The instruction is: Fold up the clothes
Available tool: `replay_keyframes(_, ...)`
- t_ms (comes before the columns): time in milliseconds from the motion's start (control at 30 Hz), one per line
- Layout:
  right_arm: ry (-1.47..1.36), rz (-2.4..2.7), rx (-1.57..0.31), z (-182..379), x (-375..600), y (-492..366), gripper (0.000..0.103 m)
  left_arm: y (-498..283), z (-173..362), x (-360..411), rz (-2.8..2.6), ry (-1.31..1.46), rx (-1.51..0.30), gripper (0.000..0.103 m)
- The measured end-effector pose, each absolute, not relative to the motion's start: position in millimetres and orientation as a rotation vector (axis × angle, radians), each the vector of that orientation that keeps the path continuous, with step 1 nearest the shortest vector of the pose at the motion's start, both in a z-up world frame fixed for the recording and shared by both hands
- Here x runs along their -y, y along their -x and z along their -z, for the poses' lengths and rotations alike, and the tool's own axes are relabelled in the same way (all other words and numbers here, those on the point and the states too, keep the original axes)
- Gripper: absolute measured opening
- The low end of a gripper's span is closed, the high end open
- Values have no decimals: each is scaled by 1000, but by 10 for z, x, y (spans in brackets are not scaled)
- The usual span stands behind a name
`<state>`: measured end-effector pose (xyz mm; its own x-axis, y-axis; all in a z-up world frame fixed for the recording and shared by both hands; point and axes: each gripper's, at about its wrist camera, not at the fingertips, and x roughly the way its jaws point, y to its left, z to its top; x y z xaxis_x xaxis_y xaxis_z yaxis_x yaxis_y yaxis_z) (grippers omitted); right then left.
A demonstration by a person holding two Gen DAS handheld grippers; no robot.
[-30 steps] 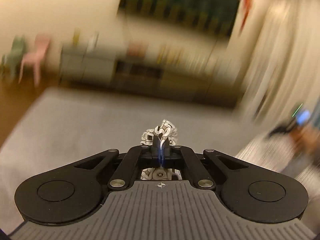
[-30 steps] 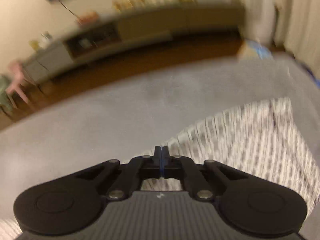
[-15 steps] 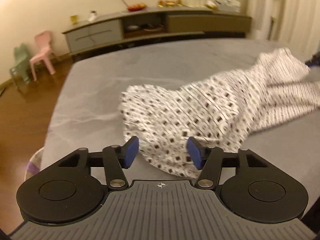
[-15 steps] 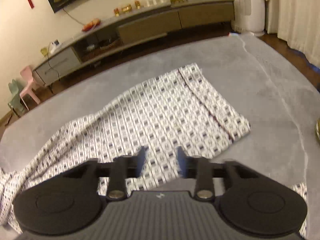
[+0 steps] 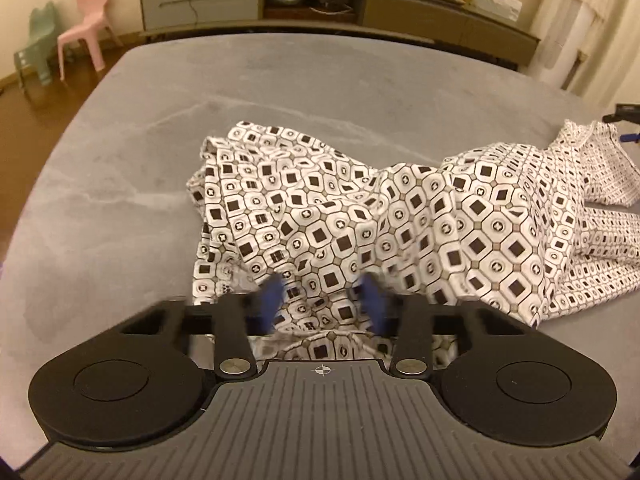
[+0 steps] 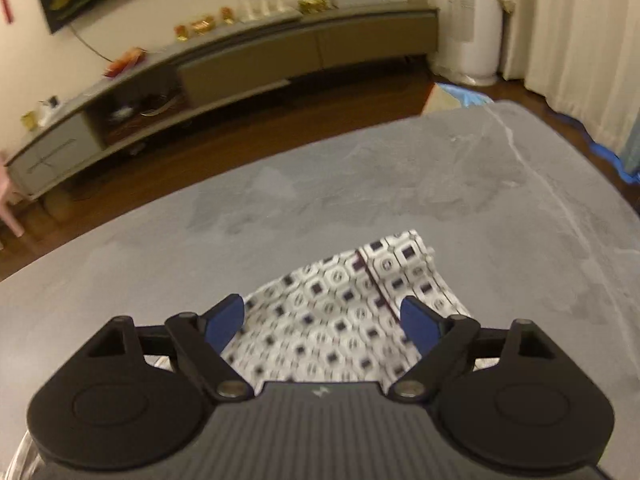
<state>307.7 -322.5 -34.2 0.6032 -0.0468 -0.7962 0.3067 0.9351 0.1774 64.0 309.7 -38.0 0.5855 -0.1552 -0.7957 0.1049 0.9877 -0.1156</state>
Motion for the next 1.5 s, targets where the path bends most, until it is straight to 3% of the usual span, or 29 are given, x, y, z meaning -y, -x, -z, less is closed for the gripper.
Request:
replay_keyframes(33,-333,199,-913,391,3229,-3157,86,-644,392,-3076,160,51,-924,0)
replay_keyframes(67,-349,192,-918,429,3224,-3231,85,-637,378,-3054,162,37,-913,0)
replay_keyframes(100,-339,196,-910,427,3189,-3280,75,-627,355,-3032,162,21,-902,0)
replay_keyframes(133,-321,191,-914,422,3158,-3309,46,-623,336,-3002,165,0,-890,0)
replay_keyframes(200,-285,183,-922,411,3095,-3367,4,-599,246,-2974,162,-11,-857,0)
replay_keyframes(400,-315,68,-741,-26,3104,-2971,3,-425,-232,-3082,136,48,-679,0)
replay_keyframes(567,-322,-112,-443,-559,3197,-1610,2,-6,-747,-3423,109,179,-493,0)
replay_keyframes(633,-282,-111,-518,-469,3284,-1206,2,115,-811,-3546,98,213,-481,0)
replay_keyframes(800,-248,133,-875,226,3616,-692,3,116,-566,-3728,27,277,-575,0)
replay_keyframes(900,-273,167,-902,295,3661,-434,4,166,-494,-3799,13,342,-582,0)
replay_keyframes(1000,-252,214,-914,260,3635,-332,19,278,-566,-3840,35,373,-542,0)
replay_keyframes(1133,-168,274,-811,70,3570,-254,69,450,-715,-3881,66,360,-483,0)
replay_keyframes(1267,-68,148,-764,87,3376,-601,87,501,-801,-3818,89,333,-470,0)
replay_keyframes(1367,17,63,-799,324,3229,-1023,87,532,-849,-3759,123,322,-460,0)
replay_keyframes(1400,38,43,-811,399,3196,-1147,75,571,-878,-3743,134,318,-442,0)
replay_keyframes(1433,33,8,-847,440,3187,-1244,22,615,-912,-3726,144,315,-420,0)
replay_keyframes(1467,25,-16,-875,461,3186,-1325,6,667,-970,-3744,148,322,-383,0)
replay_keyframes(1500,-4,-5,-858,372,3222,-1327,2,721,-1037,-3773,152,332,-340,0)
